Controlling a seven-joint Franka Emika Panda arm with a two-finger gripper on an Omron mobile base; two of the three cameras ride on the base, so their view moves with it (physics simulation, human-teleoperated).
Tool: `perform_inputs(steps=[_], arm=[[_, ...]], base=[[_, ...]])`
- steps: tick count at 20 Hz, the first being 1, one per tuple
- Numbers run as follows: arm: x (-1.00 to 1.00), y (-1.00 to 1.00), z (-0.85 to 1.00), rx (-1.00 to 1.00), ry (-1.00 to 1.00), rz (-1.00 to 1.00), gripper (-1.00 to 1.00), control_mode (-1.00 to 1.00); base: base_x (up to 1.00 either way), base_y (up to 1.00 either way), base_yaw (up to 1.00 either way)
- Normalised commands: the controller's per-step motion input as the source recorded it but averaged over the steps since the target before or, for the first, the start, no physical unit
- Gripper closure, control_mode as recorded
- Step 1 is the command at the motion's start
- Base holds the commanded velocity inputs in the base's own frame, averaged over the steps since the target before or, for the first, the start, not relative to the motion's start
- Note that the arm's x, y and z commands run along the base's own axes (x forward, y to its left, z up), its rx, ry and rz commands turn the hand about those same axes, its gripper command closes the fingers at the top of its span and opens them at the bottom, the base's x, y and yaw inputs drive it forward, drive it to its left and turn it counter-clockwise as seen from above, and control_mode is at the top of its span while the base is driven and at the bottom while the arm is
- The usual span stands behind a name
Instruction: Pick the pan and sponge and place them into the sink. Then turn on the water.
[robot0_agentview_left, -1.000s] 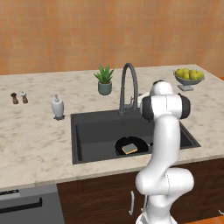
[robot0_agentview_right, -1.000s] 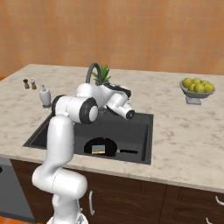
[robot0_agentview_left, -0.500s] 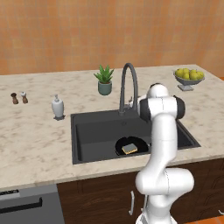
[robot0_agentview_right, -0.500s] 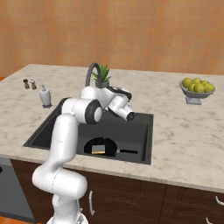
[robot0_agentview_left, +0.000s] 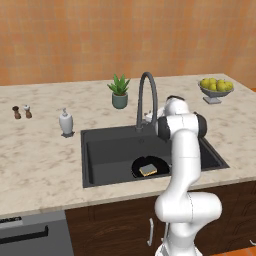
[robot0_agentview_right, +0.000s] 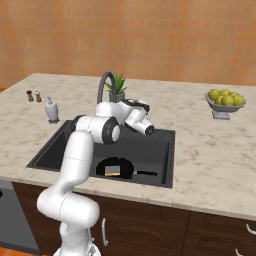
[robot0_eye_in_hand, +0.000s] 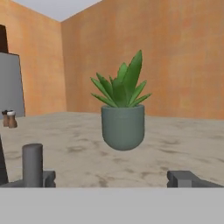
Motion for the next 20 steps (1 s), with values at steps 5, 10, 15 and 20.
perform_inputs(steps=[5,10,15,20], arm=[[0.37,0.10,-0.20,0.00,0.00,0.00,-1.00,-1.00],[0.24,0.18,-0.25,0.00,0.00,0.00,-1.00,-1.00],[0.16,0.34,-0.27,0.00,0.00,0.00,1.00,-1.00],[0.00,0.02,-0.33,0.00,0.00,-0.04,1.00,-1.00]], base=[[0.00,0.00,0.00],[0.00,0.00,0.00],[0.00,0.00,0.00],[0.00,0.00,0.00]])
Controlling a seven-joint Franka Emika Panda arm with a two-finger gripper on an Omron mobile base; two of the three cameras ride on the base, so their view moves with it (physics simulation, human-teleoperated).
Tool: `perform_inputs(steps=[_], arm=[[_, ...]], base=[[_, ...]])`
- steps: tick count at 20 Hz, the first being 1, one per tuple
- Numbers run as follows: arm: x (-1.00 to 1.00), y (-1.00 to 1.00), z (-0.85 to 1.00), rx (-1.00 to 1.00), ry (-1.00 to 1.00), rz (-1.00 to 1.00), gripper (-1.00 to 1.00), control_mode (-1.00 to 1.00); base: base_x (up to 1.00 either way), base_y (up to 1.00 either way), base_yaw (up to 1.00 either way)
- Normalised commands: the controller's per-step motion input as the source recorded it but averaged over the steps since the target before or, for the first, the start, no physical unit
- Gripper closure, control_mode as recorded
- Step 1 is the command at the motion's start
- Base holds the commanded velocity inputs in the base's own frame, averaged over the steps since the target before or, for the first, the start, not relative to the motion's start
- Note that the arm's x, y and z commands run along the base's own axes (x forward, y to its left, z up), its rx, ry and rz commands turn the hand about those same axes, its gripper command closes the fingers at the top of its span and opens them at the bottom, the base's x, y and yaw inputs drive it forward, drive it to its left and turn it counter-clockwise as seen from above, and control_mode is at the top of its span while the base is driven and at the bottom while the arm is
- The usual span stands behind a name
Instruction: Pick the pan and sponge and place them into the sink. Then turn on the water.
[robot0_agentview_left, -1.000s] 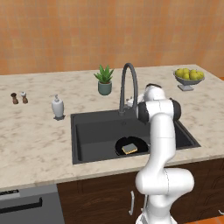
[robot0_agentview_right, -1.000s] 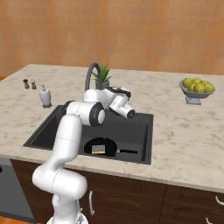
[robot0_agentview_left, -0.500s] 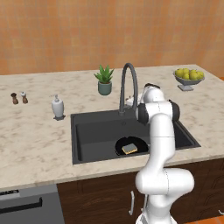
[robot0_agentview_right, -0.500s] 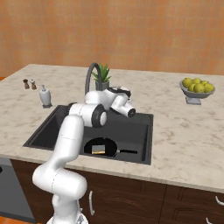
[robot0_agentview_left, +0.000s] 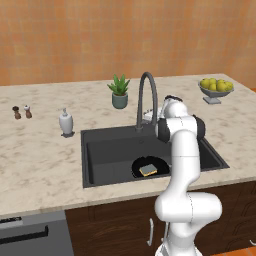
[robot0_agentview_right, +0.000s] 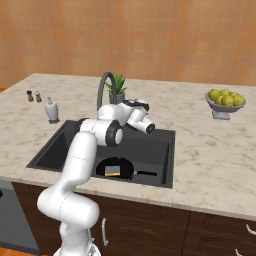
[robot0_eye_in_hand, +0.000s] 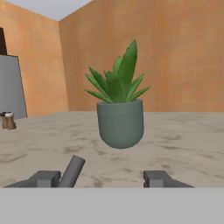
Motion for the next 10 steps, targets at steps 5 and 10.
perform_inputs(steps=[5,10], arm=[[0.00,0.00,-0.42,0.00,-0.01,-0.09,1.00,-1.00],[0.01,-0.37,-0.41,0.00,-0.01,-0.10,1.00,-1.00]], base=[[0.00,0.00,0.00],[0.00,0.00,0.00]])
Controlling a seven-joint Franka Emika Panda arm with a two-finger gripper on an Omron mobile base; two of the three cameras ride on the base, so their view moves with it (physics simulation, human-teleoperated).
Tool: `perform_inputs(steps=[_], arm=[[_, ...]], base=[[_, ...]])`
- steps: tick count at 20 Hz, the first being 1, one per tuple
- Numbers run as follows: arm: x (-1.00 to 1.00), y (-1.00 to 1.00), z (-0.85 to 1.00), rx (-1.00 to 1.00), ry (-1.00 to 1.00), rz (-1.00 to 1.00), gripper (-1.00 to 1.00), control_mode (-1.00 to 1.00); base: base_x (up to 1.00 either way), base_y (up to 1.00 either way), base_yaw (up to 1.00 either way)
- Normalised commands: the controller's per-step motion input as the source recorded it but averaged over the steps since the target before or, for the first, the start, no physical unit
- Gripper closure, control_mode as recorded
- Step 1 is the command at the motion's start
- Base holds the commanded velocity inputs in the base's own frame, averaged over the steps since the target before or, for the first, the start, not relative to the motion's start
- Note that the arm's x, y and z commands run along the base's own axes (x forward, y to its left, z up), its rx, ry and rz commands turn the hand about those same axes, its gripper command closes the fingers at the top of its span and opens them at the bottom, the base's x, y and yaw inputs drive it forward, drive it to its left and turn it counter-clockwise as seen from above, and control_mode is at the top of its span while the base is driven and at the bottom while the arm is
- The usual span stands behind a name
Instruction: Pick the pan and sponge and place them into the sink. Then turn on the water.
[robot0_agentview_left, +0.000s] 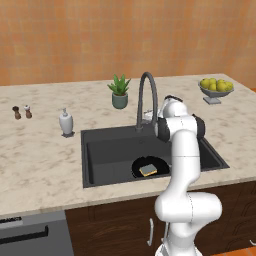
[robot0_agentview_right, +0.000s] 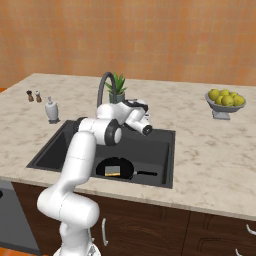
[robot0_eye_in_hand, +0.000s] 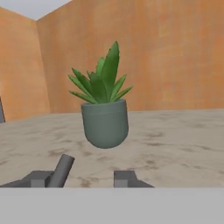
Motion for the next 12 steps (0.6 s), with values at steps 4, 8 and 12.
perform_inputs(steps=[4,8,12], arm=[[0.00,-0.81,-0.53,0.00,0.00,-0.10,1.00,-1.00],[0.00,-0.99,-0.69,0.00,0.00,-0.09,1.00,-1.00],[0.00,-1.00,-0.75,0.00,0.00,-0.07,1.00,-1.00]], base=[[0.00,0.00,0.00],[0.00,0.00,0.00],[0.00,0.00,0.00]])
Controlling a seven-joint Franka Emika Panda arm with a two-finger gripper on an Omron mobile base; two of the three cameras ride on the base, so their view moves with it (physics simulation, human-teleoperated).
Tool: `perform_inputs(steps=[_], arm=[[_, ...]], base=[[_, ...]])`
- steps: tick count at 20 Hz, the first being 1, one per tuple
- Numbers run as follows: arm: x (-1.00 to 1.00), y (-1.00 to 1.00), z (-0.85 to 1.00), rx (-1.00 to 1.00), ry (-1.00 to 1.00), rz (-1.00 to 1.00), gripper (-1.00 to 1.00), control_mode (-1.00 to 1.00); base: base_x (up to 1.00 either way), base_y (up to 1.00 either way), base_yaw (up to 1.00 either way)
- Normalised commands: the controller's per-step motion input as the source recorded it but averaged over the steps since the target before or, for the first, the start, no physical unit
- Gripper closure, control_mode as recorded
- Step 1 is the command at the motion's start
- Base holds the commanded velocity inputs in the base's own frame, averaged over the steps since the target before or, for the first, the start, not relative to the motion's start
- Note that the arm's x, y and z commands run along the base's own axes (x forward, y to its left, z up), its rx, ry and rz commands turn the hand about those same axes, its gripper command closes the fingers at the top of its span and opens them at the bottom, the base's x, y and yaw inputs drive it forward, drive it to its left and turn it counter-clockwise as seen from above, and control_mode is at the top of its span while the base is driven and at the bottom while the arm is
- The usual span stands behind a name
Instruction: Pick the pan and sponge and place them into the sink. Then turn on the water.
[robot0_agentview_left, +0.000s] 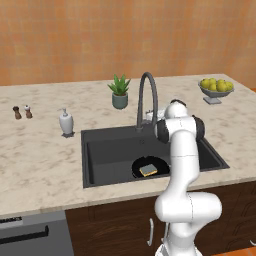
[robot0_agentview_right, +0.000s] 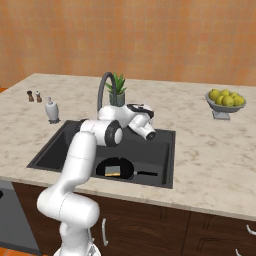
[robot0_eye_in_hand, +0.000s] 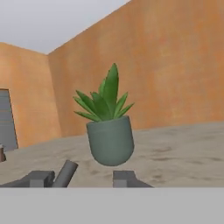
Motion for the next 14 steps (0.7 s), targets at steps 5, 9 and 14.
perform_inputs(steps=[5,9,14], arm=[[0.00,-1.00,-0.75,0.00,0.00,-0.06,1.00,-1.00],[0.00,-1.00,-0.60,-0.05,0.05,-0.07,1.00,-1.00],[-0.05,-0.87,-0.52,-0.10,0.08,-0.09,1.00,-1.00]], base=[[0.00,0.00,0.00],[0.00,0.00,0.00],[0.00,0.00,0.00]])
